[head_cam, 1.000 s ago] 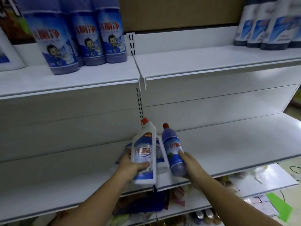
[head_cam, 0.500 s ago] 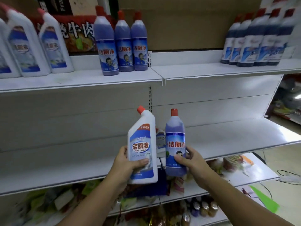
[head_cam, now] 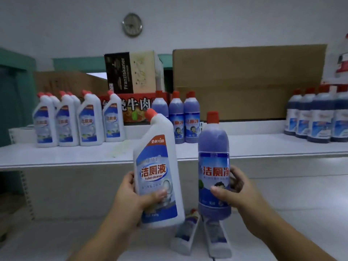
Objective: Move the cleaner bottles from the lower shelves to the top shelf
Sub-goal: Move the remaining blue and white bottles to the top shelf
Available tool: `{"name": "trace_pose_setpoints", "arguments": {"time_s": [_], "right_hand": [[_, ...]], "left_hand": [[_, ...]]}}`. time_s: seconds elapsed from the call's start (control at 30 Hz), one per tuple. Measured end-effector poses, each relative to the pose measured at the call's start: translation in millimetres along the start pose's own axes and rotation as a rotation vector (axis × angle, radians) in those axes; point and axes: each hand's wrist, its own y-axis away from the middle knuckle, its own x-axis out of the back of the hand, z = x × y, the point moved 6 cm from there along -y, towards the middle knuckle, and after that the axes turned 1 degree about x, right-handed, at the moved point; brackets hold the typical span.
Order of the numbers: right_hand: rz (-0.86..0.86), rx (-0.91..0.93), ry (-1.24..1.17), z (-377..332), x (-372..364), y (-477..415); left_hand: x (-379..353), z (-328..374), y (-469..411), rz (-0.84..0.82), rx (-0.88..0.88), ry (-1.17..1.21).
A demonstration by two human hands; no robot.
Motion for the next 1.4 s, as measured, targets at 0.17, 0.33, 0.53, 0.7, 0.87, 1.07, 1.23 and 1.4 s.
{"name": "trace_pose_setpoints", "arguments": {"time_s": [0.17,0.33,0.53,0.7,0.87,1.07,1.23,1.4], "right_hand": [[-0.029,0.104,0.103,-53.8,-12.6,-95.2],[-0.011,0.099,0.205,-54.3,-19.7,-182.3],[0.014,0.132,0.390,-18.4,-25.1,-238.9],[-0.022,0.204,0.704,-7.0,-33.1,-259.3],[-0.010,0.230,0.816,-6.6,-40.8,-264.6],[0.309,0.532,0.843,-50.4,-34.0,-225.5],[0.267,0.894,0.611,-107.2,-127.5,-168.7],[-0.195,0.412,0.526,-88.0,-239.3,-191.4]], "left_hand": [[10.4,58.9,-50.0,0.075,-0.095,-0.065],[12.1,87.1,-90.4,0.106,-0.149,-0.096],[22.5,79.2,-122.6,0.173,-0.163,-0.100],[32.4,71.6,-142.3,0.177,-0.169,-0.125],[39.5,65.0,-156.5,0.172,-0.166,-0.080],[70.2,67.2,-159.9,0.109,-0.142,-0.088],[112.5,81.5,-155.2,0.053,-0.138,-0.125],[149.7,96.1,-155.9,-0.006,-0.147,-0.153]]}}
